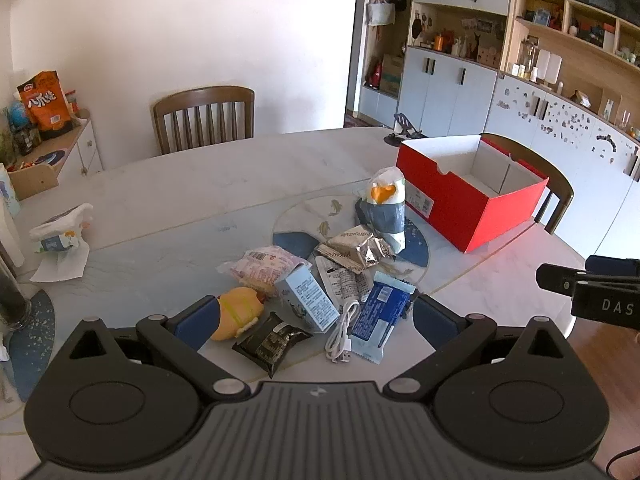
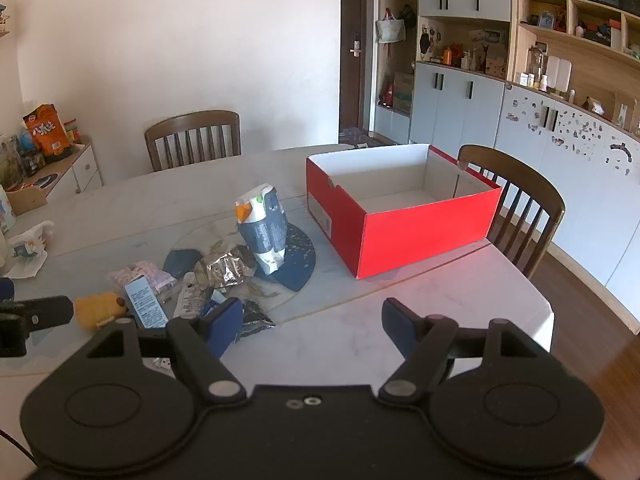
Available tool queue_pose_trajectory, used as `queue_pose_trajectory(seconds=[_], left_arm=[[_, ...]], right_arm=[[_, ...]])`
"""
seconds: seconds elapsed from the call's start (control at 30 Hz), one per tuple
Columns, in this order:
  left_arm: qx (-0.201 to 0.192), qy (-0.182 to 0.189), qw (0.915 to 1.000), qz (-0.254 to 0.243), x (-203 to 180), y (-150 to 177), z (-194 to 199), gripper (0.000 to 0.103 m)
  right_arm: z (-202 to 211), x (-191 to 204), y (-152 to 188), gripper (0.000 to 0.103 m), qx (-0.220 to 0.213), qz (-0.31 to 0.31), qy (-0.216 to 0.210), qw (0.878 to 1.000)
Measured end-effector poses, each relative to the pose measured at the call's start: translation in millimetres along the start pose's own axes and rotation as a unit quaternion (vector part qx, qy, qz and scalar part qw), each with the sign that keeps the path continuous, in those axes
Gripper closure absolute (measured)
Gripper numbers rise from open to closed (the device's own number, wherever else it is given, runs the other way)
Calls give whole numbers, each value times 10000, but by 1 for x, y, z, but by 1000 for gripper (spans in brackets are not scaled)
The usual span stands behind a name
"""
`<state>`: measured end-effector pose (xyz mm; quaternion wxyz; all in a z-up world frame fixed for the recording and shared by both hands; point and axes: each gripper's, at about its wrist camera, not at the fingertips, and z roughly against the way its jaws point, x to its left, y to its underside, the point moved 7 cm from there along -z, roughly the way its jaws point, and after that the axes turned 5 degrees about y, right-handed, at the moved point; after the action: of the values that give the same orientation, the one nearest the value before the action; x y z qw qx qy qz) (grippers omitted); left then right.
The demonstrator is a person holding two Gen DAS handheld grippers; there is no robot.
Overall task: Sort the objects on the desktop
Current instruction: 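Move left tool toward yellow toy chick while right tool approaches grey-blue bottle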
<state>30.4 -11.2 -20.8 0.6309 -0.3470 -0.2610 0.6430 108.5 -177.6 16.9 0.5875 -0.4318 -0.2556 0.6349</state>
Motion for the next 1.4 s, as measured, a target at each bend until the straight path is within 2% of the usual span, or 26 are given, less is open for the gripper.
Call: queue_pose_trajectory(seconds=[0.33, 0.8, 1.4], left_arm=[[-42, -51, 10000, 21, 0, 0, -1, 0], [-137, 96, 9999, 32, -5, -6, -6, 0], [-329, 106, 9994, 33, -1, -18, -21, 0]], right_arm=[[-1, 1, -3, 27, 9, 19, -26, 10000], [-7, 1, -7, 27, -72, 12, -54, 10000], [-35, 5, -18, 27, -52, 54, -186, 9998]])
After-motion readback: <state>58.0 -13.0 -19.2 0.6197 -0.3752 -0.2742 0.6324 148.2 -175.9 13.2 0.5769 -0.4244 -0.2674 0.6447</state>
